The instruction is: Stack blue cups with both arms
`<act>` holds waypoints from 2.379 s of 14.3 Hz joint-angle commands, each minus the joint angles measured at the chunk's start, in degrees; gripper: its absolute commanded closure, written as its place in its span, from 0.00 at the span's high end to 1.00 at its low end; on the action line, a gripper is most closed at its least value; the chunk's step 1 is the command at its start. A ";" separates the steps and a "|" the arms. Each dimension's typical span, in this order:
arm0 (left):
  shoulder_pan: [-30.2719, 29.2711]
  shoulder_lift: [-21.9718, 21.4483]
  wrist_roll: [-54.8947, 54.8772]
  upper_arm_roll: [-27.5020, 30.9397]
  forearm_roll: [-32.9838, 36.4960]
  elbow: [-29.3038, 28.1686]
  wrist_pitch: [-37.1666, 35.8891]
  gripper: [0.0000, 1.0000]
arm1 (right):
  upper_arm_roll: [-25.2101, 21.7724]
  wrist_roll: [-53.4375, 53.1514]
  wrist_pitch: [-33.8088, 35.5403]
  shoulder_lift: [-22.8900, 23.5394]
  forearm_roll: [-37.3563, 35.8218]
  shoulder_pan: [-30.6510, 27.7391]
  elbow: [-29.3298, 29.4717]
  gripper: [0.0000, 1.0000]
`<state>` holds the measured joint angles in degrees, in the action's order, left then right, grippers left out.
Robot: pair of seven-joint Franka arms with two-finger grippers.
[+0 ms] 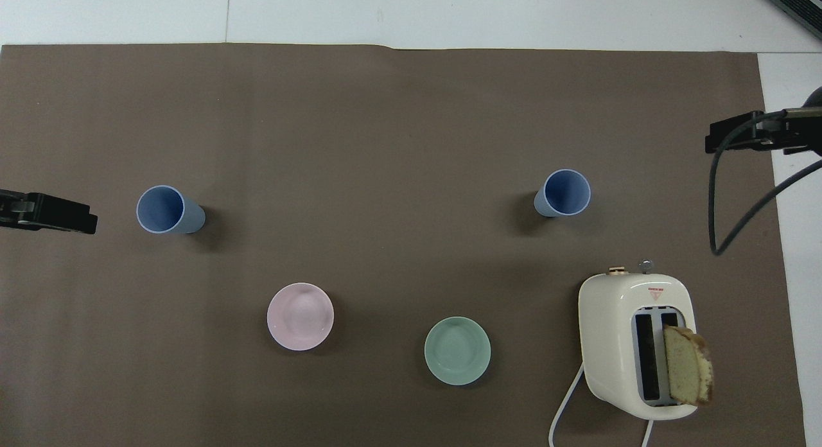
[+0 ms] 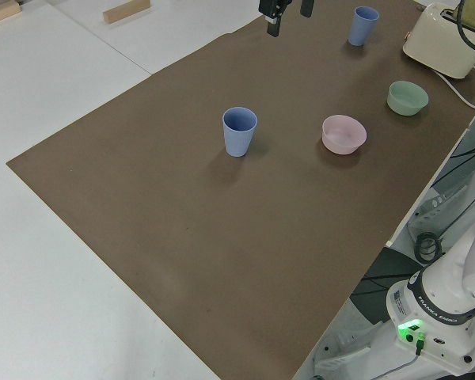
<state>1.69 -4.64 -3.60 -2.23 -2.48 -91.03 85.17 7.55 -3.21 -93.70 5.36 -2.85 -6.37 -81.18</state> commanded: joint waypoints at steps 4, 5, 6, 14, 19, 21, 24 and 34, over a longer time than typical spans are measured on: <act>-0.55 -0.45 -0.62 -0.41 0.63 -0.37 -0.53 1.00 | 0.44 0.66 0.36 -1.23 0.39 -0.75 -1.27 1.00; -0.55 -0.45 -0.45 -0.41 0.63 -0.37 -0.53 1.00 | 0.44 0.66 0.36 -1.23 0.39 -0.75 -1.27 1.00; -0.55 -0.45 -0.53 -0.41 0.63 -0.37 -0.53 1.00 | 0.36 0.66 0.36 -1.23 0.48 -0.75 -1.27 1.00; -0.63 -0.81 -0.97 -0.41 0.63 -1.16 0.34 1.00 | 0.44 0.66 0.36 -1.23 0.39 -0.75 -1.27 1.00; -0.63 -0.89 -0.97 -0.41 0.63 -1.87 0.69 1.00 | 0.44 0.66 0.36 -1.23 0.39 -0.75 -1.27 1.00; -0.72 -0.89 -0.45 -0.41 0.54 -1.87 1.13 1.00 | 0.44 0.66 0.36 -1.23 0.39 -0.75 -1.27 1.00; -1.16 -0.46 -0.27 -0.32 0.54 -2.04 2.27 1.00 | 0.44 0.66 0.27 -1.23 0.48 -0.75 -1.27 1.00; -7.67 2.01 3.25 -0.32 -0.51 -15.38 21.59 1.00 | 0.44 0.66 0.36 -1.23 0.39 -0.75 -1.27 1.00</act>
<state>-4.95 -1.79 -1.43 -2.10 -2.56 -101.22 101.43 7.55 -3.21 -93.70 5.35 -2.85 -6.37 -81.18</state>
